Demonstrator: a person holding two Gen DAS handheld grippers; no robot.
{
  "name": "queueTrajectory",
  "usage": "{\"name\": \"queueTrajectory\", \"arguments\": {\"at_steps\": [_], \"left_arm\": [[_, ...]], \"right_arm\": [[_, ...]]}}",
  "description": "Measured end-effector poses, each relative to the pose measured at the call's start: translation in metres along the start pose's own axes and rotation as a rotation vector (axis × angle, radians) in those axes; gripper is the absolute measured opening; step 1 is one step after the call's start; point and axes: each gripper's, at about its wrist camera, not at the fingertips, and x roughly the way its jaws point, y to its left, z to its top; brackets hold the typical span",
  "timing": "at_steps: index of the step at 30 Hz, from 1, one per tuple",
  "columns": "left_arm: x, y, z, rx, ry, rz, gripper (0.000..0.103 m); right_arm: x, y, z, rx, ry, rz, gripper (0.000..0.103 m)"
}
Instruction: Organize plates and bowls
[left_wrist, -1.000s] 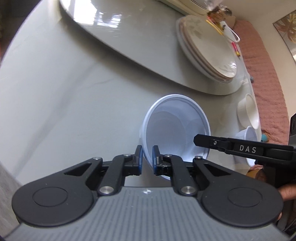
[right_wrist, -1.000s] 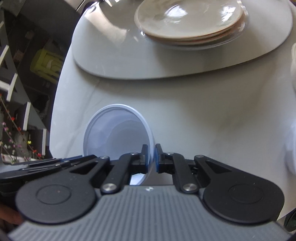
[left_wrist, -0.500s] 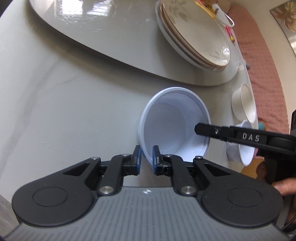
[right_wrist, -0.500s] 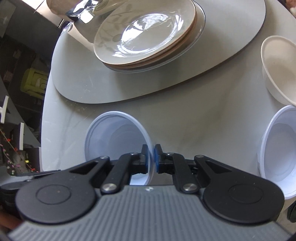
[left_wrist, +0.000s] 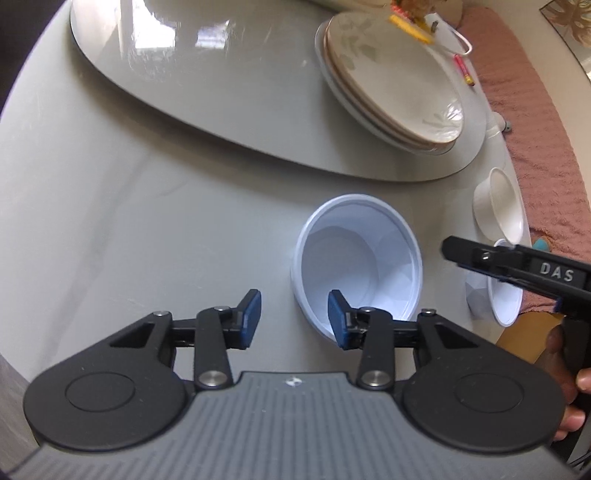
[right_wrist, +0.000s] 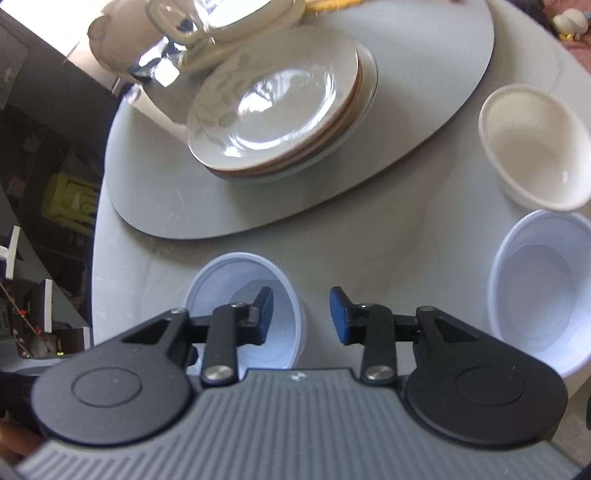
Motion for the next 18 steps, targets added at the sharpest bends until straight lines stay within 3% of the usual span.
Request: {"name": "queueTrajectory", "arguments": {"at_steps": [5, 15, 18], "left_arm": [[-0.047, -0.015, 0.0, 0.056, -0.073, 0.027, 0.045], [-0.137, -0.057, -0.013, 0.162, -0.25, -0.027, 0.045], [-0.149, -0.063, -0.022, 0.196, -0.299, 0.004, 0.045]], "right_arm": [[-0.042, 0.011, -0.005, -0.027, -0.11, -0.014, 0.037], [-0.116, 0.057, -0.018, -0.134, -0.302, -0.026, 0.037], [-0.133, 0.067, -0.026, -0.178, -0.352, -0.034, 0.037]]}}
